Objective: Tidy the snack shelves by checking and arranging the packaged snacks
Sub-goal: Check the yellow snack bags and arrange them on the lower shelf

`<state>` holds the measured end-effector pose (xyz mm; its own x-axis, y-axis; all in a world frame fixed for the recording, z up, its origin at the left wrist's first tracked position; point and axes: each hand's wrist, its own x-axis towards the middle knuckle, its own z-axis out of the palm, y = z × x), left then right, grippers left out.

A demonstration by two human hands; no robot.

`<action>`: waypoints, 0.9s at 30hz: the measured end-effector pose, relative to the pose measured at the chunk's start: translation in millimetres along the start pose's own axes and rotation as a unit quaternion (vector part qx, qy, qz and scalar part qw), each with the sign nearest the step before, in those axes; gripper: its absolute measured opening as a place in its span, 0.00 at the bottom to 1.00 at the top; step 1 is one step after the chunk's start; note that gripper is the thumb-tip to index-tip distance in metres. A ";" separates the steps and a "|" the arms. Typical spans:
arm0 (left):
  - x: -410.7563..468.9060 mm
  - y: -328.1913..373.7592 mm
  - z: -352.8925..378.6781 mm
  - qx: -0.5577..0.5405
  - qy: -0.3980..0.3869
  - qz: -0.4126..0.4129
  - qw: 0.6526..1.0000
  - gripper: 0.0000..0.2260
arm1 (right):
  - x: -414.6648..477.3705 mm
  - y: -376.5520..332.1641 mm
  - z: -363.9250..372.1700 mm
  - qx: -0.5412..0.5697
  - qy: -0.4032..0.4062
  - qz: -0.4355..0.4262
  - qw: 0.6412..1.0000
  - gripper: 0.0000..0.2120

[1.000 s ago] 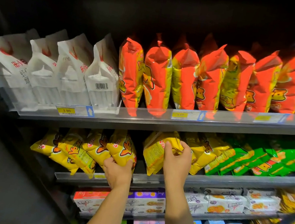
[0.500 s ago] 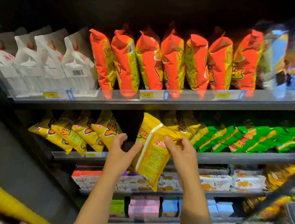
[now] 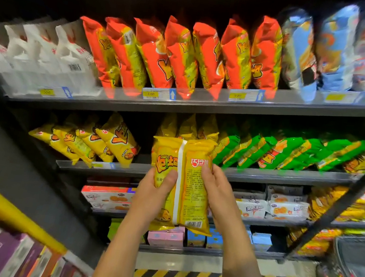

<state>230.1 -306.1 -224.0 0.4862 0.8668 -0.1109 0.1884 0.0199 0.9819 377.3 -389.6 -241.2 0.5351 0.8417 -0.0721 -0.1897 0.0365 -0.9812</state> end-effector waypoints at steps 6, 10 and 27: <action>-19.3 12.4 25.5 0.024 0.025 -0.010 0.999 0.25 | -17.9 -5.7 -6.1 -0.064 0.028 -0.008 0.997 0.30; -23.3 23.9 28.2 0.077 -0.019 -0.021 0.997 0.29 | -19.0 -6.3 -20.9 -0.040 0.042 0.004 0.998 0.28; -12.6 67.1 14.6 -0.129 -0.111 -0.119 0.978 0.34 | -12.7 -13.8 -42.9 0.123 0.011 0.069 0.990 0.34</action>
<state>249.0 -322.9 -159.0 0.6330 0.6938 -0.3434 0.1105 0.3581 0.9271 408.4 -423.9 -234.4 0.5065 0.8364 -0.2095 -0.4554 0.0532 -0.8887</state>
